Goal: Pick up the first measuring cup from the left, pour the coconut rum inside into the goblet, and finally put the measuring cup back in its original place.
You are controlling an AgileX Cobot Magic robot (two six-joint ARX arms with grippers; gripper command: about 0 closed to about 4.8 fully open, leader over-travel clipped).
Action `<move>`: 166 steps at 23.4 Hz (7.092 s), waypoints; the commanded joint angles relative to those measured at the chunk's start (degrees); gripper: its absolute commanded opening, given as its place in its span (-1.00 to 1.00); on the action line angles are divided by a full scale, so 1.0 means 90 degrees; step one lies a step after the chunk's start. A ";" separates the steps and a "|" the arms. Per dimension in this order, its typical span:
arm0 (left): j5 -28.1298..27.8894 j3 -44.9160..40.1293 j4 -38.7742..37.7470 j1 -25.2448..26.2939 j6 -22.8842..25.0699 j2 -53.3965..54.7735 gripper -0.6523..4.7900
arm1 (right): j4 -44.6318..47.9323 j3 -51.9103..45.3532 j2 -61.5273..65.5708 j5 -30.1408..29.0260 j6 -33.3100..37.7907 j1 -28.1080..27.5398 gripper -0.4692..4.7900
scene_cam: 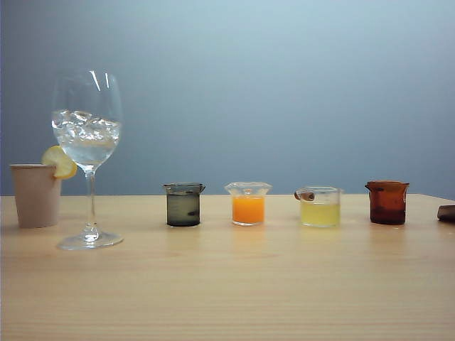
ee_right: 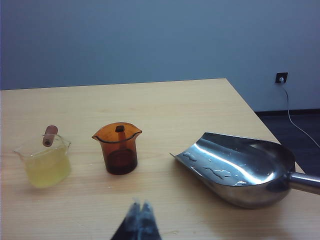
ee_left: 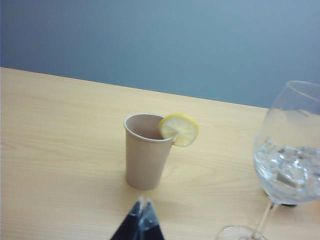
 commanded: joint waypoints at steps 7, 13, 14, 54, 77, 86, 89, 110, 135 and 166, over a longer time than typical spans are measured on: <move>-0.0367 0.0024 0.0085 0.0000 0.0017 0.0005 -0.78 | -0.0097 -0.0036 0.0007 0.0022 0.0000 -0.0002 -0.84; -0.0364 0.0175 0.0078 0.0000 -0.0005 0.0005 -0.78 | 0.0117 0.0053 0.0007 0.0022 -0.0041 0.0002 -0.84; -0.0364 0.0376 -0.0015 0.0000 -0.0005 0.0005 -0.78 | 0.0095 0.0155 0.0007 0.0022 -0.0046 0.0002 -0.84; -0.0488 0.4680 -0.1404 -0.2268 0.0325 0.3407 -0.78 | 0.4738 0.3796 0.9508 0.0568 0.0840 0.4830 -0.85; -0.0505 0.4680 -0.1447 -0.2266 0.0325 0.3407 -0.78 | 0.5370 0.6052 1.3151 0.0741 0.0811 0.5044 0.69; -0.0505 0.4680 -0.1447 -0.2266 0.0325 0.3405 -0.78 | 0.5639 0.6091 1.3274 0.1433 0.0818 0.4969 1.00; -0.0505 0.4680 -0.1447 -0.2266 0.0328 0.3407 -0.78 | 0.5644 0.6402 1.3551 0.1904 0.0838 0.5081 1.00; -0.0505 0.4680 -0.1447 -0.2266 0.0325 0.3407 -0.78 | 0.5938 0.7645 1.4610 0.2888 0.0857 0.5302 1.00; -0.0505 0.4680 -0.1447 -0.2266 0.0325 0.3407 -0.78 | 0.5843 0.8089 1.5040 0.2737 0.1025 0.5076 1.00; -0.0505 0.4680 -0.1447 -0.2266 0.0325 0.3405 -0.78 | 0.5416 0.8483 1.5108 0.2280 0.0576 0.5081 -0.28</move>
